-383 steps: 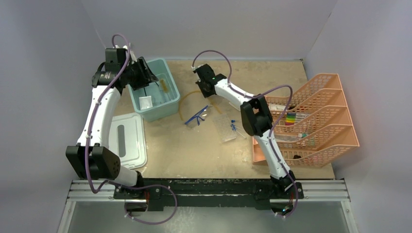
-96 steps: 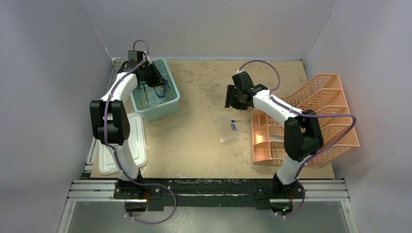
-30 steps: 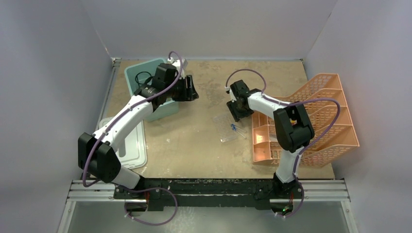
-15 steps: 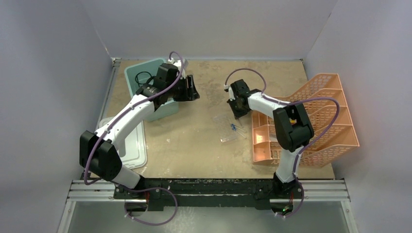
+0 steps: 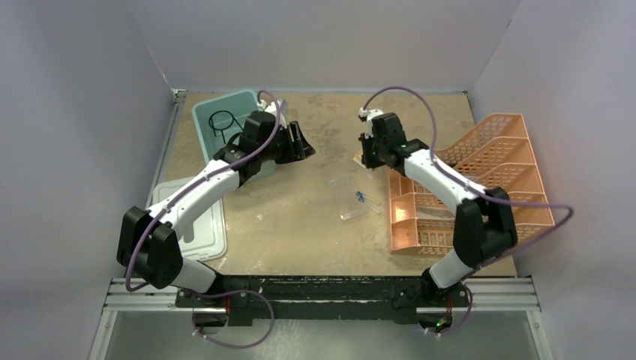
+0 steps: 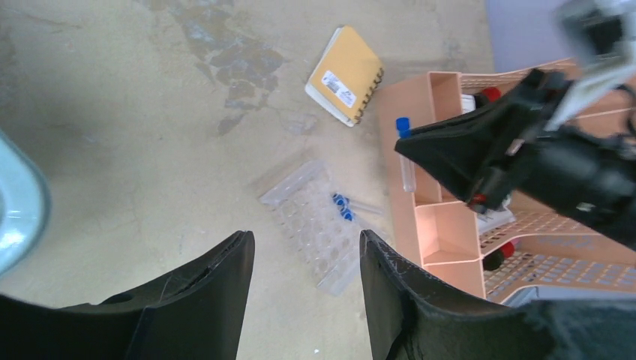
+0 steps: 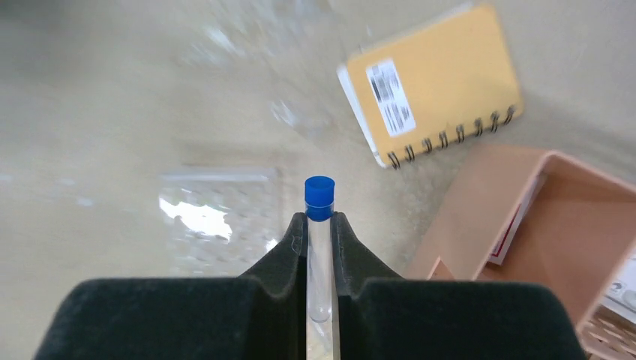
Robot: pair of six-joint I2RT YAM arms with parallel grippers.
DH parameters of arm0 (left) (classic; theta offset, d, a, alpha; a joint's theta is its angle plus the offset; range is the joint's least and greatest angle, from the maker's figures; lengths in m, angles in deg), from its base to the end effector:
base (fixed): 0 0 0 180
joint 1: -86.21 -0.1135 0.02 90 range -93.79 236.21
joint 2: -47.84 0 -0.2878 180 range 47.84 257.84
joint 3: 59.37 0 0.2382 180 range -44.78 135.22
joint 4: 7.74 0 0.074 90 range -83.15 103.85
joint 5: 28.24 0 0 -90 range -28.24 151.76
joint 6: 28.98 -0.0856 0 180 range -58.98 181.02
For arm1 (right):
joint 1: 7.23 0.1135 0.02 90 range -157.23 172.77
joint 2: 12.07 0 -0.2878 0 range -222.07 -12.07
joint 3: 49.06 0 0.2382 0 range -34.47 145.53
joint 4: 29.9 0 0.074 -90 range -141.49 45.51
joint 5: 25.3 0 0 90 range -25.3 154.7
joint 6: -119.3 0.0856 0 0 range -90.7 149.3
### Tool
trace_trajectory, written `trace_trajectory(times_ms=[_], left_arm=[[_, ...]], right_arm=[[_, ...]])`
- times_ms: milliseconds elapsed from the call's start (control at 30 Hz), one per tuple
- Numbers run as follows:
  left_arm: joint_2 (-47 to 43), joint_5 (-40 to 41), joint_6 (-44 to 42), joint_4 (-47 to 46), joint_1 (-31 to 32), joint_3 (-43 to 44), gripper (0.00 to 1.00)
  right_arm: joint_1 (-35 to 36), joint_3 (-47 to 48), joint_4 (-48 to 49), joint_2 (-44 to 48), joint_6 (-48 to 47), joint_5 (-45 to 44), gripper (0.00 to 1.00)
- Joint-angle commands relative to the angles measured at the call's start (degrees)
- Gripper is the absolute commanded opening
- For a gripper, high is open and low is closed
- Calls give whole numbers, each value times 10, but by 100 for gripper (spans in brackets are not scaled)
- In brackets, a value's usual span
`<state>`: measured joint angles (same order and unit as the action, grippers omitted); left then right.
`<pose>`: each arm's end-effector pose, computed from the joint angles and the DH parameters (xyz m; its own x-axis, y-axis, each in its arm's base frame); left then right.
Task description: Organize the chemistry lab equipment
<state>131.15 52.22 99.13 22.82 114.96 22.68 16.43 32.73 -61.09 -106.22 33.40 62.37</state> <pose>0.3081 -0.1852 0.3106 -0.7327 -0.2923 -0.6146 0.1851 0.7835 -0.5932 0.3578 0.1530 0.2396 -0.6562 -0.2095 -0.7249 -0.3279 0.9444 0.0239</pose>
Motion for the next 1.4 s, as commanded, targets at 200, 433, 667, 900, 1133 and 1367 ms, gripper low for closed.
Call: trace_trajectory(times_ms=[200, 433, 667, 900, 1133, 1367], left_arm=[[-51, -30, 90, -353, 50, -76, 53], [-5, -90, 119, -436, 91, -55, 52], [2, -86, 87, -398, 109, -44, 48], [2, -77, 82, -390, 114, -43, 30], [17, -97, 70, -367, 117, -29, 31], [11, -89, 8, -326, 118, -15, 0]], right_arm=[[-2, 5, 125, 161, 232, 145, 4], [-1, -17, 193, 207, 355, 186, 4], [-3, -10, 197, 219, 385, 201, 4], [-3, -12, 192, 226, 395, 215, 4], [-3, -21, 195, 231, 403, 223, 4], [-2, -22, 172, 239, 398, 220, 21]])
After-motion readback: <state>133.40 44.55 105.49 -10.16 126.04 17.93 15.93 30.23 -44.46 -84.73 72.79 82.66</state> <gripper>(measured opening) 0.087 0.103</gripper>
